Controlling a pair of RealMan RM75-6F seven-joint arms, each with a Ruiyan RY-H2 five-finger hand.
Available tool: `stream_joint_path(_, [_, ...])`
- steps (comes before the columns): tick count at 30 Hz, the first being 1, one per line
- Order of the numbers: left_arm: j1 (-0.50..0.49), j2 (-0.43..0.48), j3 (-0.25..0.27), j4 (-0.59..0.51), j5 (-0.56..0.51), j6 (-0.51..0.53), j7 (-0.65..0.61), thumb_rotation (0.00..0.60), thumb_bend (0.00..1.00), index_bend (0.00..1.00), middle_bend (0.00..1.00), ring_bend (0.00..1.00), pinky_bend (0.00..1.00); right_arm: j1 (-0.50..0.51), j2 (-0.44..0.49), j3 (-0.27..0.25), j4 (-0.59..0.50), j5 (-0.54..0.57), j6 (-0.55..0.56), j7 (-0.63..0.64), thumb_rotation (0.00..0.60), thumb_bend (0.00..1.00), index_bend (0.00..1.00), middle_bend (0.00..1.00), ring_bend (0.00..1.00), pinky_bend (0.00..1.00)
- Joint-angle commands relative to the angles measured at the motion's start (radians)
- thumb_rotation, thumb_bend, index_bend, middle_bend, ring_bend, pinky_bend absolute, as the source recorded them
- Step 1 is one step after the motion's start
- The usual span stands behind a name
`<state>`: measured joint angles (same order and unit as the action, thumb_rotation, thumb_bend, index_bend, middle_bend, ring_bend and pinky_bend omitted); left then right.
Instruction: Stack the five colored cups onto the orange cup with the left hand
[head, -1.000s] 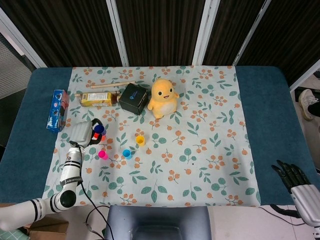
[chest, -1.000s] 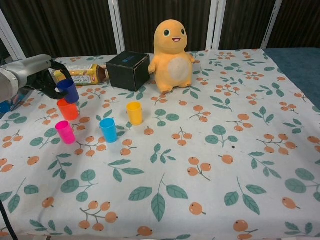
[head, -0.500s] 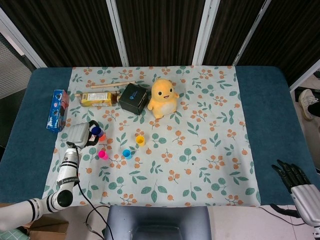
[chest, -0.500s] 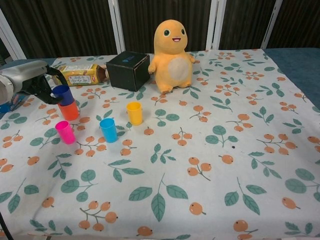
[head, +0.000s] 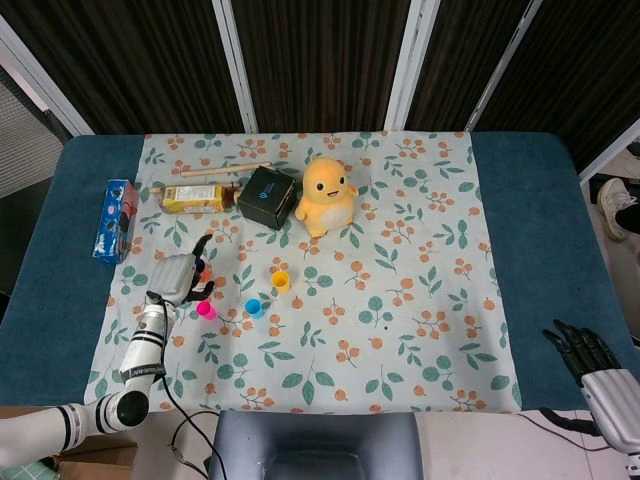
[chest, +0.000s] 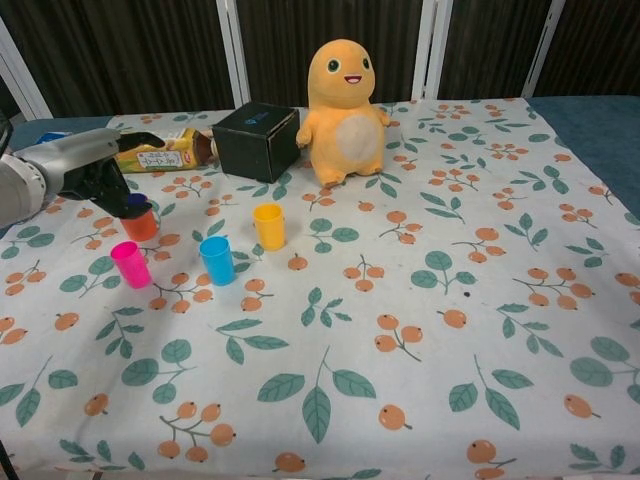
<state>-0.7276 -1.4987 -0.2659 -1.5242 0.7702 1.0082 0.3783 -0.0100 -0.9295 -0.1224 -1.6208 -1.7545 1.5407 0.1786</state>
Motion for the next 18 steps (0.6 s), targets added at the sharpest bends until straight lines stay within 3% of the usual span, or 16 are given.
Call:
stream_joint_path(1, [-0.008, -0.007, 0.014, -0.078, 0.031, 0.009, 0.007, 0.6, 0.37, 0.07, 1.0, 1.0, 1.0, 0.002, 0.0, -0.002, -0.001, -0.002, -0.004, 0.0, 0.6, 0.12, 0.0, 0.0, 0.0, 0.0])
stream_joint_path(4, [-0.038, -0.054, 0.011, -0.094, 0.028, 0.032, 0.052, 0.6, 0.37, 0.09, 1.0, 1.0, 1.0, 0.005, 0.001, -0.005, -0.001, -0.008, -0.009, 0.0, 0.6, 0.12, 0.0, 0.0, 0.0, 0.0])
stream_joint_path(11, [-0.136, -0.191, -0.058, -0.035, -0.097, 0.083, 0.166, 0.6, 0.36, 0.14, 1.0, 1.0, 1.0, 0.009, 0.012, -0.011, 0.006, -0.019, -0.007, 0.032, 0.6, 0.12, 0.0, 0.0, 0.0, 0.0])
stream_joint_path(18, [-0.184, -0.244, -0.103, 0.019, -0.197, 0.093, 0.213, 0.6, 0.36, 0.21, 1.0, 1.0, 1.0, 0.01, 0.026, -0.01, 0.015, -0.017, 0.004, 0.073, 0.6, 0.12, 0.0, 0.0, 0.0, 0.0])
